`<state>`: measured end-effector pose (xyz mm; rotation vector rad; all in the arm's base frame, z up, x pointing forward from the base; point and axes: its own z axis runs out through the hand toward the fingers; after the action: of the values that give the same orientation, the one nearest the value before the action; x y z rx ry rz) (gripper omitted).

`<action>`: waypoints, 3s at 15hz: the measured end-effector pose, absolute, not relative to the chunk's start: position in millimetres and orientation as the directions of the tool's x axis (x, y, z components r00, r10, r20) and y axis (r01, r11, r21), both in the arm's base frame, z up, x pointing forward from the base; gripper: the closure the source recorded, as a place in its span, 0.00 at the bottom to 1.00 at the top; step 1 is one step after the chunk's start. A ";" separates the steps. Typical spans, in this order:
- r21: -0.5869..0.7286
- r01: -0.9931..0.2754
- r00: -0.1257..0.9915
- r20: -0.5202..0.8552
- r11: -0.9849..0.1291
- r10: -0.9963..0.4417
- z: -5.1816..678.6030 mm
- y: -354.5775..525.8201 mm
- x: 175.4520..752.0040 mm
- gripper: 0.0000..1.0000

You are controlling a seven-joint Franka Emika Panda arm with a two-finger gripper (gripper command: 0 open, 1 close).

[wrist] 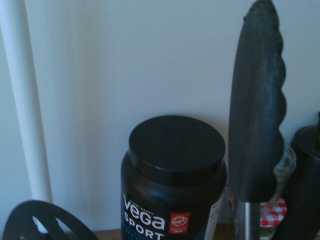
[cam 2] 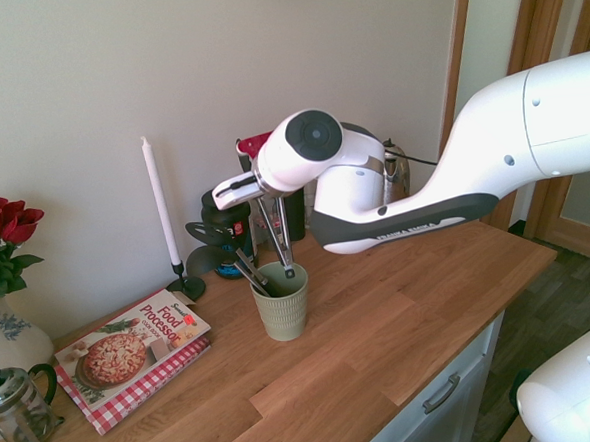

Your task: Put the tongs back in the holder

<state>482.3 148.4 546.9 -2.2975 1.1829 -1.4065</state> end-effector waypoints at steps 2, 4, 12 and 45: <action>-0.538 -0.512 0.216 0.674 -0.669 -0.707 535.9 154.3 479.3 1.00; -0.546 -0.498 0.204 0.681 -0.674 -0.703 527.1 158.0 478.0 1.00; -0.526 -0.498 0.221 0.692 -0.690 -0.687 494.2 161.2 475.8 1.00; -0.008 -0.687 0.718 0.152 -0.727 -0.680 539.2 15.9 403.1 0.00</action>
<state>403.1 15.9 539.2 -2.9570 1.1771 -0.2308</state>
